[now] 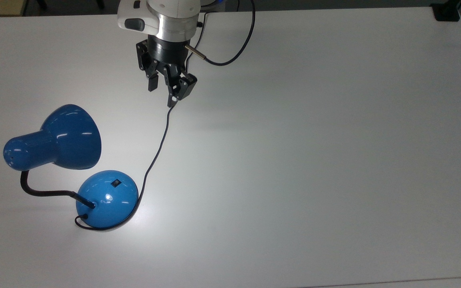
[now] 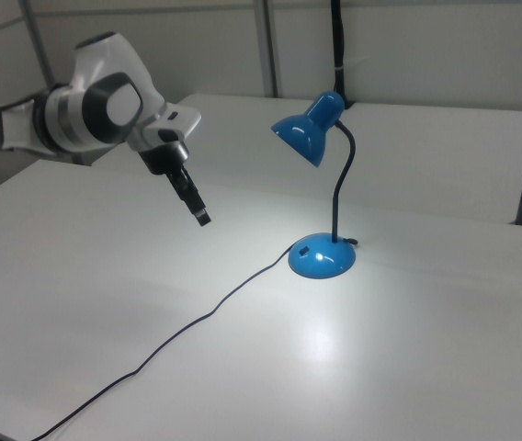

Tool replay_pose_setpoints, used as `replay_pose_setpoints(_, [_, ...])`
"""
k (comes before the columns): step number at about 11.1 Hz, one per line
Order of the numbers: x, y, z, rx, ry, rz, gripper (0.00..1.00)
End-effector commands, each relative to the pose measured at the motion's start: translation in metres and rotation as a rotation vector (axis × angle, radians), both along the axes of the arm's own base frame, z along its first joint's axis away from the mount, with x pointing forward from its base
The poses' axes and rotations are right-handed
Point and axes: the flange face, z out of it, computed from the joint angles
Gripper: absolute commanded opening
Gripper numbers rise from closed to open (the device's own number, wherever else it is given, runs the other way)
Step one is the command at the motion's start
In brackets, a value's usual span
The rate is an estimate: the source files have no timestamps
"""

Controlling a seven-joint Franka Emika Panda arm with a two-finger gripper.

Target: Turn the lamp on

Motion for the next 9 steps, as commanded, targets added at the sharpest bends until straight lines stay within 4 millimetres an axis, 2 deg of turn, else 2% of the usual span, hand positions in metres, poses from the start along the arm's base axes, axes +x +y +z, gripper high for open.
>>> replay_pose_setpoints(1, [-0.014,-0.024,0.057,0.135,0.23,0.333,0.89])
replay_pose_setpoints(2, [-0.02,-0.045,0.069,0.142,0.273,0.385,1.0])
replay_pose_setpoints(4, [-0.035,-0.09,0.084,0.15,0.281,0.487,1.0])
replay_pose_setpoints(6, [-0.051,-0.118,0.1,0.197,0.259,0.588,1.0])
replay_pose_setpoints(7, [-0.057,-0.121,0.108,0.185,0.257,0.675,1.0])
replay_pose_setpoints(9, [-0.058,-0.124,0.11,0.184,0.258,0.644,1.0])
